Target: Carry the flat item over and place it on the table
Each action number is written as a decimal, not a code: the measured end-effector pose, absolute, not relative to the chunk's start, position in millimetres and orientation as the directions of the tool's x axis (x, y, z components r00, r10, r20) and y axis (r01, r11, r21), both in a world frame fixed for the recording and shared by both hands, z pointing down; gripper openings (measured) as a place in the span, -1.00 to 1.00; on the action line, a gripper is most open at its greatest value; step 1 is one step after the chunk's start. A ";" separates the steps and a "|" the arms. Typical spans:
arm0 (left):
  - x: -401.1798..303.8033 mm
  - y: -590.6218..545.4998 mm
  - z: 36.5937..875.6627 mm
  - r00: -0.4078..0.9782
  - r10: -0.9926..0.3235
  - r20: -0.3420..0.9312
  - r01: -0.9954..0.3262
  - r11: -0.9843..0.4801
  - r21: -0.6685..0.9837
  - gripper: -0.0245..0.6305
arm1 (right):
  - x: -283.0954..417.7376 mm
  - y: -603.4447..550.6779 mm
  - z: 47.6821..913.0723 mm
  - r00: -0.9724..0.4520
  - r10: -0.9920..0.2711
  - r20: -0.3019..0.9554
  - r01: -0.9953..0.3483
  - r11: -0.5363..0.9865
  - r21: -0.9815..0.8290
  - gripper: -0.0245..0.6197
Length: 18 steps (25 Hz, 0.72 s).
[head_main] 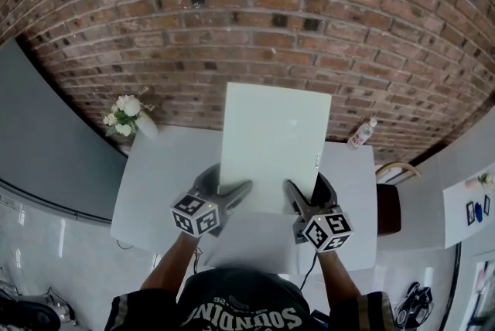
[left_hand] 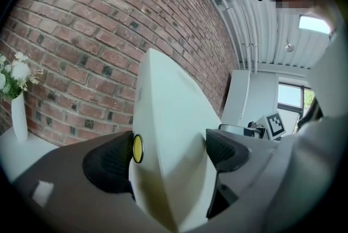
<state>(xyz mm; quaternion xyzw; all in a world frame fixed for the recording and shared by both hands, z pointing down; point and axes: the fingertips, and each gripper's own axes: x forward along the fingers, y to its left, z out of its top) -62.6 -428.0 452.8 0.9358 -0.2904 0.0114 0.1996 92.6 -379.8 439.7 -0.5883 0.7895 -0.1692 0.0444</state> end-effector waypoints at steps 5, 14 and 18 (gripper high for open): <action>-60.1 -437.1 448.2 0.850 -0.508 0.137 -0.521 -0.776 0.355 0.36 | 93.3 -383.2 436.1 -0.274 -0.953 0.129 -0.922 0.222 -0.317 0.19; -35.8 -433.9 470.1 0.884 -0.430 0.185 -0.468 -0.803 0.368 0.36 | 113.0 -369.7 457.3 -0.218 -0.960 0.177 -0.931 0.151 -0.331 0.19; -23.6 -423.7 492.7 0.892 -0.395 0.220 -0.452 -0.803 0.388 0.36 | 123.3 -356.0 480.4 -0.200 -0.956 0.217 -0.929 0.114 -0.353 0.18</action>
